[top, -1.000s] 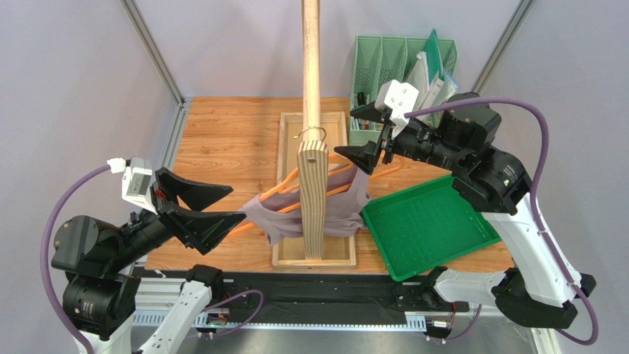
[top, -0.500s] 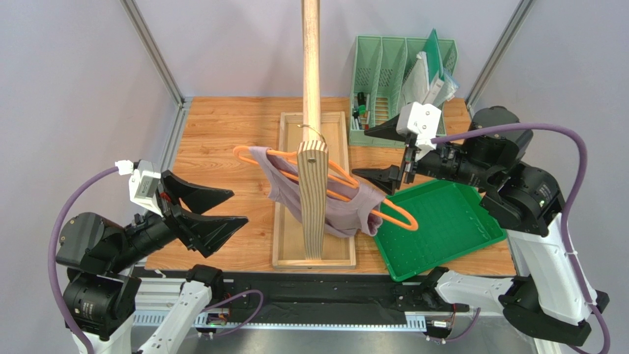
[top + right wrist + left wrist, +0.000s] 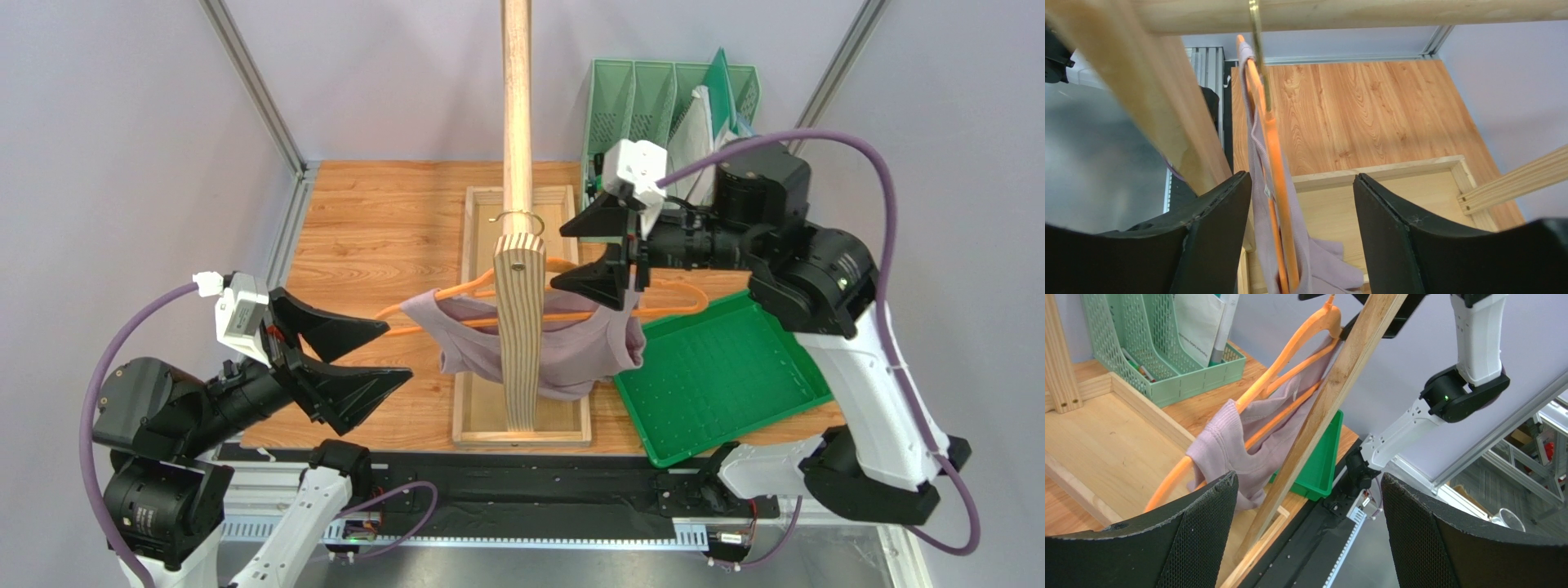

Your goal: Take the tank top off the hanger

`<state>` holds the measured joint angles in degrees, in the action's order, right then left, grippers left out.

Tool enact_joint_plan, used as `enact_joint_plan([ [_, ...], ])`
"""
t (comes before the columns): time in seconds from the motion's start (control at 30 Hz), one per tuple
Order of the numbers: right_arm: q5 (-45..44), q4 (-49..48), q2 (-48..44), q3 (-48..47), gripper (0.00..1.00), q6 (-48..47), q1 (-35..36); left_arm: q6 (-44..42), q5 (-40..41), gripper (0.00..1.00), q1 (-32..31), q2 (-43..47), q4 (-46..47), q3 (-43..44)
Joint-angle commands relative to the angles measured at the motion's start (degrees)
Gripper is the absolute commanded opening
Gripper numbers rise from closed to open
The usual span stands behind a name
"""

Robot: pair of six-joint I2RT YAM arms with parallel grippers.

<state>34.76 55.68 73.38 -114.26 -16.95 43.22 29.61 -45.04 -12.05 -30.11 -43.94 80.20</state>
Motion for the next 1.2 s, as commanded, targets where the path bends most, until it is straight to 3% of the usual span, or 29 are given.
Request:
enact_joint_plan([
  [0.0,2.42,3.29,4.31,-3.96,0.62,-0.63,0.11,-1.65,-1.63,0.91,-0.25,0.23,0.09,0.48],
  [0.17,5.22,0.31,3.0,0.86,0.39,-1.94,0.19,-2.97,-2.86,0.9,-0.25,-0.3,-0.35,1.62],
  [0.23,5.23,-3.81,0.72,4.73,0.16,-1.86,0.11,-3.5,-3.65,0.9,-0.25,-0.83,-0.18,2.06],
  [0.3,4.27,-7.84,-0.52,7.28,0.01,-0.29,0.11,-3.76,-4.53,0.9,-0.25,-2.14,-0.18,2.41],
  [0.63,-10.85,-20.26,-3.69,9.77,0.0,10.0,-1.2,-3.5,-4.36,0.9,-0.25,-4.52,2.55,2.94],
  [0.9,-4.19,-26.22,-1.49,8.96,0.0,22.74,-13.68,-2.54,0.03,0.89,-0.25,-6.89,4.13,5.66],
  [1.17,6.54,-26.59,3.42,11.86,0.0,23.37,-16.59,-7.36,11.89,0.84,-0.25,-16.2,2.99,10.76],
])
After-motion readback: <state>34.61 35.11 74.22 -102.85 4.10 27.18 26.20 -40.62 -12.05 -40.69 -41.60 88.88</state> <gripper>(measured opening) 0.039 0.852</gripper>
